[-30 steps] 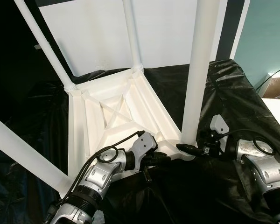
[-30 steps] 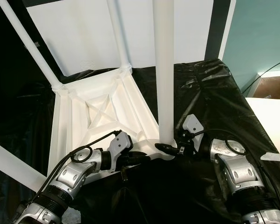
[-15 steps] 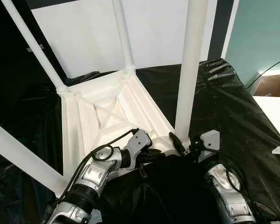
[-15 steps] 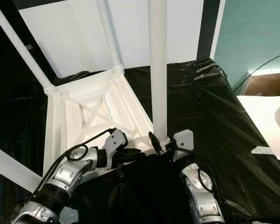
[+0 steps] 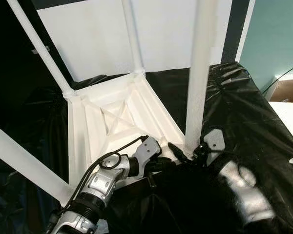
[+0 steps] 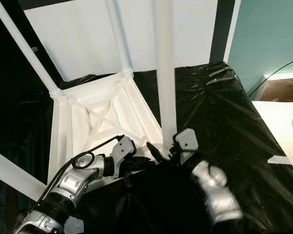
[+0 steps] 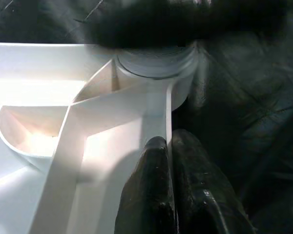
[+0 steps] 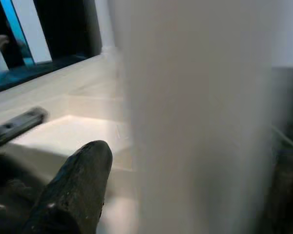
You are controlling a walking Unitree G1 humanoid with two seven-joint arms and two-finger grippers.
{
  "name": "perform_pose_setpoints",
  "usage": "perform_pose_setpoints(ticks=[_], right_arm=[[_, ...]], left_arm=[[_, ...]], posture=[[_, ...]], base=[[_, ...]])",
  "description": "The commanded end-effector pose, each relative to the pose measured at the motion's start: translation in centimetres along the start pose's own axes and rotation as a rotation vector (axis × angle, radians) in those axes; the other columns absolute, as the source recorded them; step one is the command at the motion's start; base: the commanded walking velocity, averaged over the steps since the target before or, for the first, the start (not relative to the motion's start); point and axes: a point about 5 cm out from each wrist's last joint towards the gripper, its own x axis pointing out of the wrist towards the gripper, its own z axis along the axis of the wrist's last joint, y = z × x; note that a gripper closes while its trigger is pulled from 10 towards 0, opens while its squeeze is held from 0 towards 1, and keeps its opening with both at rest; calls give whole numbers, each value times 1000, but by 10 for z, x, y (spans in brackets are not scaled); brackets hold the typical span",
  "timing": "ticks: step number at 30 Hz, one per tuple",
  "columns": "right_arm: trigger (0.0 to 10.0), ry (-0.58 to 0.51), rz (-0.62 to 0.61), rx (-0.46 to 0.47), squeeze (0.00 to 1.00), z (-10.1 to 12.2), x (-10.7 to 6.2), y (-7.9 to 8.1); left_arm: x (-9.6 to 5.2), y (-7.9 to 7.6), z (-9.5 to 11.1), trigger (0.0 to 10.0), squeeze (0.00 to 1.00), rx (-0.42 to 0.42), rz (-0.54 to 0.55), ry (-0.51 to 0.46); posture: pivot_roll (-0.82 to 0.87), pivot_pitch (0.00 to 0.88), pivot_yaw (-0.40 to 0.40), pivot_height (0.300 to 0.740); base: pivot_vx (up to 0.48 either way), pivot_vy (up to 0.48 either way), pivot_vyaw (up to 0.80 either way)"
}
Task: Building children table
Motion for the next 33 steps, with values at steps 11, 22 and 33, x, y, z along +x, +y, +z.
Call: perform_pose_setpoints(ticks=[11,22,33], right_arm=[[0,168,226,31,0,-11,-7,-39],[0,95,153,81,0,-19,-11,9],[0,-67,-590,45,0,-14,-20,12]], left_arm=[[3,-15,-34,10000,0,-142,-66,50],[-1,-18,-37,10000,0,-149,-57,52],[-7,-11,-34,10000,0,-137,-39,57]], posture=[[-48,0,73,740],[-29,0,66,740],[-31,0,82,740]], base=[[0,0,0],[0,0,0],[0,0,0]])
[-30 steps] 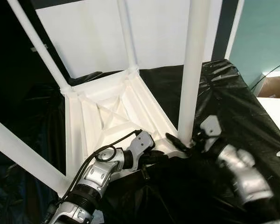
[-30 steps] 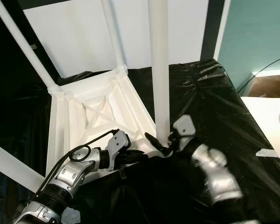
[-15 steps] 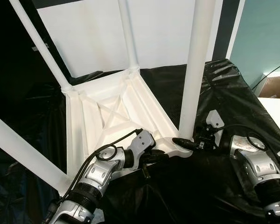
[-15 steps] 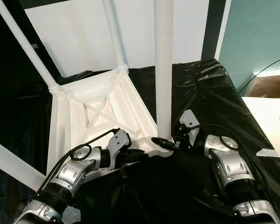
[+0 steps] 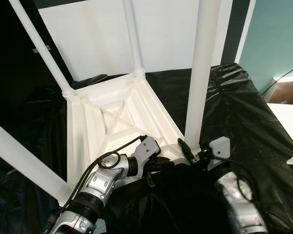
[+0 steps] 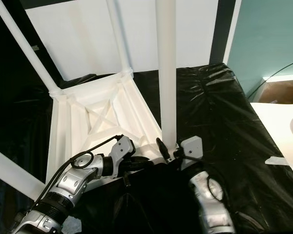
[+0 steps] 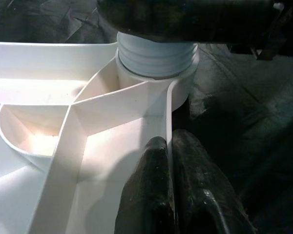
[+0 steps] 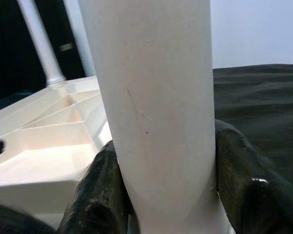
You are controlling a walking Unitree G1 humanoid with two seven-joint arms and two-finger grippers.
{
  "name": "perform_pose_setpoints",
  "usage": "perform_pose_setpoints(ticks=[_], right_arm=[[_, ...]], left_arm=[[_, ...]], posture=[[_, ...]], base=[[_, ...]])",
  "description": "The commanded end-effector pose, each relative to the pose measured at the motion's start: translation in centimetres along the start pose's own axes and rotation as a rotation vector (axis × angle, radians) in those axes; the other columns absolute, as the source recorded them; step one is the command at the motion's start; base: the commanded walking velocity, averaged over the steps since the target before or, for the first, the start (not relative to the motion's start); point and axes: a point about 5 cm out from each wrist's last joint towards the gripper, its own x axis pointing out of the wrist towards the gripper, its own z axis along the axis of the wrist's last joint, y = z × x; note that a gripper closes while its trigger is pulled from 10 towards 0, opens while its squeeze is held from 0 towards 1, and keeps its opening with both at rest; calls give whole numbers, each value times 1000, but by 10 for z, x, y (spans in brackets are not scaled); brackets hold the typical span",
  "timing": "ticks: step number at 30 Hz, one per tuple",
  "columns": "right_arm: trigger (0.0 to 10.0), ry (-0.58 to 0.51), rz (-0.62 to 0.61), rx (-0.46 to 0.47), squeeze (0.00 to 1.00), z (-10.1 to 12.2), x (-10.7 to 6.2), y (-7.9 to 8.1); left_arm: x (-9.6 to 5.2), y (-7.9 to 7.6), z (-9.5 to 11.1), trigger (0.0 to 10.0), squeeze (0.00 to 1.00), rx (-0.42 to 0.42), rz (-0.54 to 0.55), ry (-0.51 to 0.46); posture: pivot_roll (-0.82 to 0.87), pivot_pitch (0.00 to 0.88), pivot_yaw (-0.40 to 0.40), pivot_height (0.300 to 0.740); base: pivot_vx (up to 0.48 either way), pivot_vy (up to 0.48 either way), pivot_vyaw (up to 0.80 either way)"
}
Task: Building children table
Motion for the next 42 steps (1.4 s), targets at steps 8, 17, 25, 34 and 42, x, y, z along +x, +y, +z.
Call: perform_pose_setpoints(ticks=[8,17,25,34,42], right_arm=[[10000,24,-130,-22,0,0,3,-15],[10000,75,329,46,0,-2,12,-3],[10000,207,752,-144,0,9,25,-46],[0,335,943,-178,153,14,27,-72],[0,182,718,-58,0,5,27,-47]], left_arm=[[-1,-12,-31,10000,0,-140,-51,47],[-1,-14,-34,10000,0,-143,-55,51],[-1,-11,-32,10000,0,-138,-49,49],[-2,-15,-34,10000,0,-146,-46,48],[-2,-16,-35,10000,0,-151,-42,43]], posture=[[-35,0,82,740],[-38,0,81,740],[-36,0,75,740],[-30,0,74,740],[-21,0,64,740]], base=[[0,0,0],[0,0,0],[0,0,0],[0,0,0],[0,0,0]])
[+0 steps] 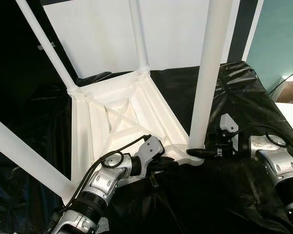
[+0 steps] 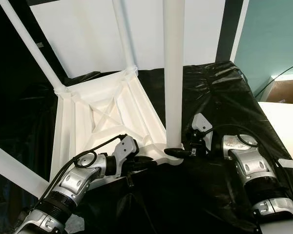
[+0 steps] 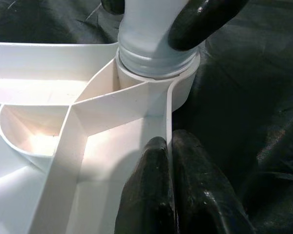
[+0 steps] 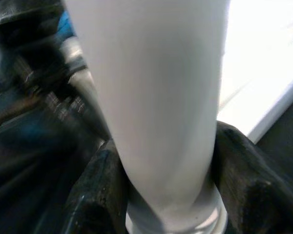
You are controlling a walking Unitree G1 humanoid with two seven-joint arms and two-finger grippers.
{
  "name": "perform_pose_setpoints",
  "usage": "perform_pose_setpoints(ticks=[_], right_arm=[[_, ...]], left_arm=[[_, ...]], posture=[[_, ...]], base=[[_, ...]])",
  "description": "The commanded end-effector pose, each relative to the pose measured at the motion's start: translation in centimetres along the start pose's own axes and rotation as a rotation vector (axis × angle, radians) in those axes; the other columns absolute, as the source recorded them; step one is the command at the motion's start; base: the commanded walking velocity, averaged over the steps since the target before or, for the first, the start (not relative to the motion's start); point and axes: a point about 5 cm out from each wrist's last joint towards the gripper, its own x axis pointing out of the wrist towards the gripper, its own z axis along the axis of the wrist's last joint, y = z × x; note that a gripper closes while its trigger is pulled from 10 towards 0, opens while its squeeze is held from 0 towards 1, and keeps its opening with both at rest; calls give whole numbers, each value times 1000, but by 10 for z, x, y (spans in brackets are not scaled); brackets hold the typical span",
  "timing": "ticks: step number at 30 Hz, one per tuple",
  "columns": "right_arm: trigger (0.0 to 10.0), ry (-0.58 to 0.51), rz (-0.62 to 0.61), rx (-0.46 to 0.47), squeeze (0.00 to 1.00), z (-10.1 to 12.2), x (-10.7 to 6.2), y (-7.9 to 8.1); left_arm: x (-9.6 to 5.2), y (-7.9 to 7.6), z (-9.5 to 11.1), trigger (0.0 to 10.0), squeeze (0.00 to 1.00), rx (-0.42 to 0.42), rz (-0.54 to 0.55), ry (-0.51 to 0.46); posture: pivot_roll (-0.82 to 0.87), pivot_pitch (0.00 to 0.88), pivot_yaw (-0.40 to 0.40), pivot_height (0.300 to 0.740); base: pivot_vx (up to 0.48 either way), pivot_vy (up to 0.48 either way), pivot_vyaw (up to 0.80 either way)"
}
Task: Building children table
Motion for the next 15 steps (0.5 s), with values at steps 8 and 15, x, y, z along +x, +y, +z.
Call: perform_pose_setpoints(ticks=[8,15], right_arm=[[0,-157,-558,44,0,-5,40,46],[0,-180,-744,26,0,2,42,48]], left_arm=[[-4,-15,-38,10000,0,-166,-40,50],[-6,-14,-36,10000,0,-157,-51,59]], posture=[[-30,0,77,740],[-21,0,90,740]], base=[[0,0,0],[0,0,0]])
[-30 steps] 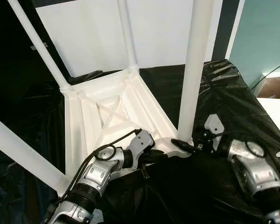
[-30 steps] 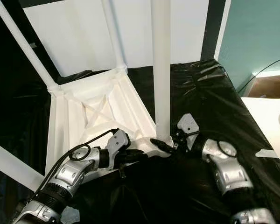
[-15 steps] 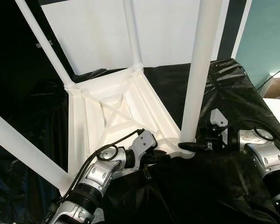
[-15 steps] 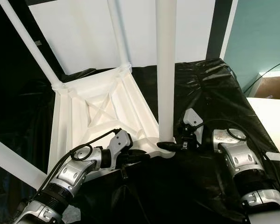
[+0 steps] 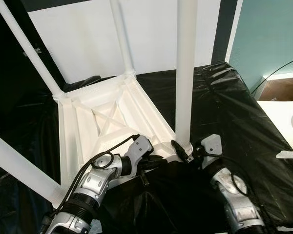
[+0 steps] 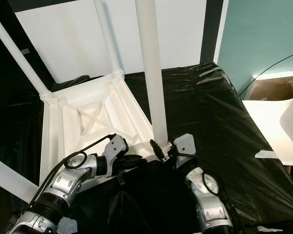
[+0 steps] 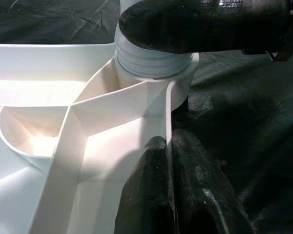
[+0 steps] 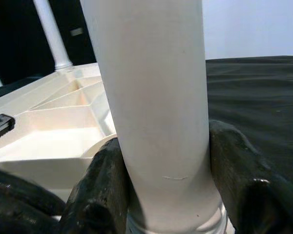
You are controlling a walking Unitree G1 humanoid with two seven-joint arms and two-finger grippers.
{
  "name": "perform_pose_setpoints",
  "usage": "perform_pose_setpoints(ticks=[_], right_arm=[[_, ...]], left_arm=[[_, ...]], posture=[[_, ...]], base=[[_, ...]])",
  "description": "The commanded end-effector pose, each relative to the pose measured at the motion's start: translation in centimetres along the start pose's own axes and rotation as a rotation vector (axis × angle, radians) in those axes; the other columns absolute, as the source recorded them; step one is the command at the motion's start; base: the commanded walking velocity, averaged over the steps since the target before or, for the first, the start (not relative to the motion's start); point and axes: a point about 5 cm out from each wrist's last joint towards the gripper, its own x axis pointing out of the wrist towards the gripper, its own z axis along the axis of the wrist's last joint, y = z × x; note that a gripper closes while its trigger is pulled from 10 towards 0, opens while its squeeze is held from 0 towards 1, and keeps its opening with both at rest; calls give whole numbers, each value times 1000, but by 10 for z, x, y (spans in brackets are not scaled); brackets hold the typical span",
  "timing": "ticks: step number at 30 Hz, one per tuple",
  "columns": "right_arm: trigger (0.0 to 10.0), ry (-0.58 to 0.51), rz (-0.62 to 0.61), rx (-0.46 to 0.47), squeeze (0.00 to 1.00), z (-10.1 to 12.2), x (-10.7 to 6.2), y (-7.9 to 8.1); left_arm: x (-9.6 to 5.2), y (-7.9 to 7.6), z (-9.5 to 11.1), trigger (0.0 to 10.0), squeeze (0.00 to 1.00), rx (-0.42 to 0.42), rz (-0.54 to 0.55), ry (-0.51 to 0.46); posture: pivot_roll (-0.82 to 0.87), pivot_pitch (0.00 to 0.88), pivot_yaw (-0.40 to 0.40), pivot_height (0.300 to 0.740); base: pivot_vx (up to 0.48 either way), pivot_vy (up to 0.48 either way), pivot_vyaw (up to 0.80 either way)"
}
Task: Building children table
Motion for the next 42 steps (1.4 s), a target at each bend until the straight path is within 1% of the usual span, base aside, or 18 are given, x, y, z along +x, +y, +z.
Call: perform_pose_setpoints(ticks=[1,2,4,5,6,9,10,11,18,21,22,25,26,32,36,39,40,42], right_arm=[[0,-19,-59,-52,0,7,7,-4],[4039,-15,-67,-54,0,7,7,-4],[4039,-8,-68,-53,0,6,6,-3],[10000,-2,-66,-51,773,5,6,-3],[10000,0,-41,-36,1000,5,7,-2],[10000,14,24,-25,1000,5,10,1],[10000,31,122,-7,784,4,12,1],[10000,44,250,4,0,6,13,-2],[10000,121,626,-107,0,12,11,-27],[10000,149,652,-139,0,12,13,-36],[3216,175,677,-156,0,14,16,-46],[3216,191,691,-163,0,15,18,-52],[0,218,723,-167,0,16,18,-57],[0,316,795,-139,0,8,9,-63],[0,255,754,-29,0,-3,-4,-37],[0,168,604,-14,0,-5,1,-24],[0,45,366,11,0,-3,8,-11],[0,-10,256,31,0,-2,10,-6]], left_arm=[[7,-21,-30,10000,0,-125,-101,53],[7,-21,-30,10000,0,-125,-101,53],[7,-21,-30,10000,0,-127,-100,52],[6,-22,-31,10000,0,-128,-100,52],[5,-22,-32,10000,0,-129,-98,54],[5,-22,-33,10000,0,-131,-96,56],[5,-21,-33,10000,0,-131,-95,56],[5,-21,-32,10000,0,-130,-96,56],[9,-19,-28,10000,0,-120,-100,50],[9,-18,-27,10000,0,-119,-98,48],[8,-18,-27,10000,0,-118,-94,50],[8,-17,-28,10000,0,-117,-92,51],[7,-17,-28,10000,0,-118,-89,50],[6,-19,-29,10000,0,-124,-82,46],[9,-21,-28,10000,0,-125,-86,40],[10,-21,-27,10000,0,-127,-84,35],[10,-21,-28,10000,0,-131,-80,31],[10,-22,-28,10000,0,-133,-79,30]], posture=[[-21,0,90,740],[-21,0,90,740],[-19,0,90,740],[-19,0,90,740],[-21,0,91,740],[-23,0,92,740],[-27,0,94,740],[-32,0,95,740],[-34,0,92,740],[-32,0,90,740],[-26,0,87,740],[-26,0,87,740],[-22,0,87,740],[-22,0,82,740],[-18,0,65,740],[-15,0,58,740],[-13,0,56,740],[-12,0,56,740]], base=[[0,0,0],[0,0,0],[0,0,0],[0,0,0],[0,0,0],[0,0,0],[0,0,0],[0,0,0],[0,0,0],[0,0,0],[0,0,0],[0,0,0],[0,0,0],[0,0,0],[0,0,0],[0,0,0],[0,0,0],[0,0,0]])
